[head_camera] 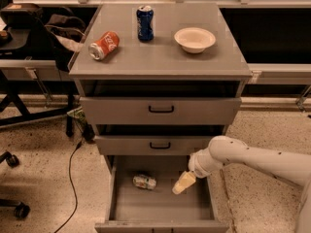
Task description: Pick 7up can from bottom drawer and place on counter
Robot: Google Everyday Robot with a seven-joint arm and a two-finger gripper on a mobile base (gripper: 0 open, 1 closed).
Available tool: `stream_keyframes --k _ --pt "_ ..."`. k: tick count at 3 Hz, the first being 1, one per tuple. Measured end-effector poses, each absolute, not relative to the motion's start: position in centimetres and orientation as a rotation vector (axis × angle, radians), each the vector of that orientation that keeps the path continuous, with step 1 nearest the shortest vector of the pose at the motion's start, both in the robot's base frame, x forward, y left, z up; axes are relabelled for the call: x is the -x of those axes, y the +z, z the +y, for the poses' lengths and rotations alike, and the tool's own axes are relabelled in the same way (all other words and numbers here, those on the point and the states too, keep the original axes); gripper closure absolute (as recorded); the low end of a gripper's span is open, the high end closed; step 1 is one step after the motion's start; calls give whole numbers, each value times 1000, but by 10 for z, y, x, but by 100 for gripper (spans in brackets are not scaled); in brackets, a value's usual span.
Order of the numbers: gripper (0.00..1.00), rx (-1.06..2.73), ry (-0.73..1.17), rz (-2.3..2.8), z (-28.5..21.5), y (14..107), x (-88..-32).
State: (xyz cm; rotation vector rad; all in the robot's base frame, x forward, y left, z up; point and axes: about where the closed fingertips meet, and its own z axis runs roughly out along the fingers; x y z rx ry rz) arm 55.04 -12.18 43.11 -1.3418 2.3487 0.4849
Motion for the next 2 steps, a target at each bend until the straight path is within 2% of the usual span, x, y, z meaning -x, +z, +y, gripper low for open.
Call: stream_keyframes --k 2 --pt "0 1314 454 2371 -122 410 -549"
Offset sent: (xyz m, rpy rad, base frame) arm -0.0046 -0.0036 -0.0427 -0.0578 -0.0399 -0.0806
